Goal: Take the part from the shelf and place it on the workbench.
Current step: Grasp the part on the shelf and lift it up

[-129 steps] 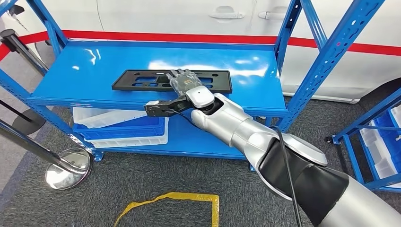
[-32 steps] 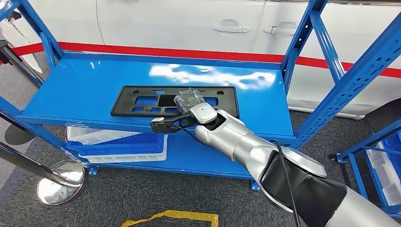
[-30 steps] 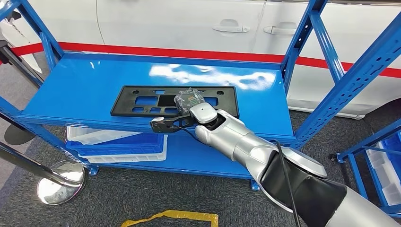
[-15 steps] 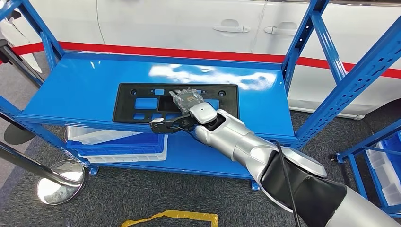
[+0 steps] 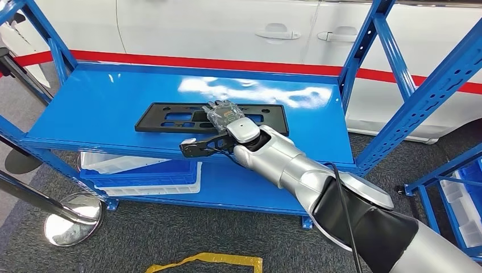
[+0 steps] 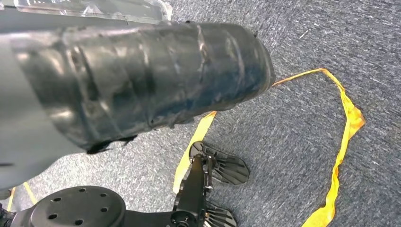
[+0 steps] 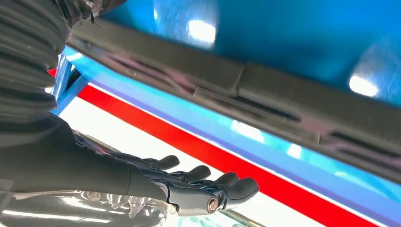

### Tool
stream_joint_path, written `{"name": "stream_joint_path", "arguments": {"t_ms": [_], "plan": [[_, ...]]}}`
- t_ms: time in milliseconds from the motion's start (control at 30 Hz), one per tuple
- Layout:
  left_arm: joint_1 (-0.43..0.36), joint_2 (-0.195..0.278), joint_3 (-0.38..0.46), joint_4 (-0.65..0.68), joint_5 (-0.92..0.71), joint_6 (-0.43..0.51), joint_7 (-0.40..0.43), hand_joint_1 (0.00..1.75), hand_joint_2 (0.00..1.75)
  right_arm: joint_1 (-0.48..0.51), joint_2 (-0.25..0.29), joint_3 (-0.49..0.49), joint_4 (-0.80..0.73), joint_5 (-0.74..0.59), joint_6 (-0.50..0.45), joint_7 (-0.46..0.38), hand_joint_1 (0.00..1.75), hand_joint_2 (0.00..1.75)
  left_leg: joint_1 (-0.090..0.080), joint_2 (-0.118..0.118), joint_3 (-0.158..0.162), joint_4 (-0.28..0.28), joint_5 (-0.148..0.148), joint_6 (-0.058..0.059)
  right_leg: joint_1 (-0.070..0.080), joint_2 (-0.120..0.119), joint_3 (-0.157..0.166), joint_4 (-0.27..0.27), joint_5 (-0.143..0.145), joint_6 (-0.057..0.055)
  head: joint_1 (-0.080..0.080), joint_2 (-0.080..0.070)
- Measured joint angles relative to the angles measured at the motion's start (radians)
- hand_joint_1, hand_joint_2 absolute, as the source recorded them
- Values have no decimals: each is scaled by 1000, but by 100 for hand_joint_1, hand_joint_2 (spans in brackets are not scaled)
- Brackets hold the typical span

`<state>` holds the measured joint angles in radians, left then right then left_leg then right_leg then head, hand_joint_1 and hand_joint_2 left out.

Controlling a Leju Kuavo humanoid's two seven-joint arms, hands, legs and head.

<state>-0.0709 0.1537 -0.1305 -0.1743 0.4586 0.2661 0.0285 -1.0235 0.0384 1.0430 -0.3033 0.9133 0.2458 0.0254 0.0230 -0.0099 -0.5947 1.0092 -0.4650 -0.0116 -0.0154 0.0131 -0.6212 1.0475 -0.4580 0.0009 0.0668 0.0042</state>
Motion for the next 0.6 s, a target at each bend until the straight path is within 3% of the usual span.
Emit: {"name": "stream_joint_path", "arguments": {"t_ms": [33,67,167,367,500,600], "plan": [[0,0,0,0,1,0,0,0,0,-6,0,0,0,0,3,-1,0,44,0,0,0,0,0,0,0,0,0,0,0,0,0,0],[0,0,0,0,1,0,-1,0,0,-11,1,0,0,0,7,-1,0,44,0,0,0,0,0,0,0,0,0,0,0,0,0,0],[0,0,0,0,2,-1,-3,0,0,-21,3,0,0,0,14,-2,0,175,0,0,0,0,0,0,0,0,0,0,0,0,0,0],[0,0,0,0,5,2,-3,0,0,-17,7,0,0,1,14,2,0,175,0,0,0,0,0,0,0,0,0,0,0,0,0,0],[0,0,0,0,8,6,1,0,0,-11,8,0,0,1,18,3,0,0,0,0,0,0,0,0,0,0,0,0,0,0,0,0],[0,0,0,0,10,9,8,0,0,-3,8,0,0,1,23,3,0,0,0,0,0,0,0,0,0,0,0,0,0,0,0,0]]}}
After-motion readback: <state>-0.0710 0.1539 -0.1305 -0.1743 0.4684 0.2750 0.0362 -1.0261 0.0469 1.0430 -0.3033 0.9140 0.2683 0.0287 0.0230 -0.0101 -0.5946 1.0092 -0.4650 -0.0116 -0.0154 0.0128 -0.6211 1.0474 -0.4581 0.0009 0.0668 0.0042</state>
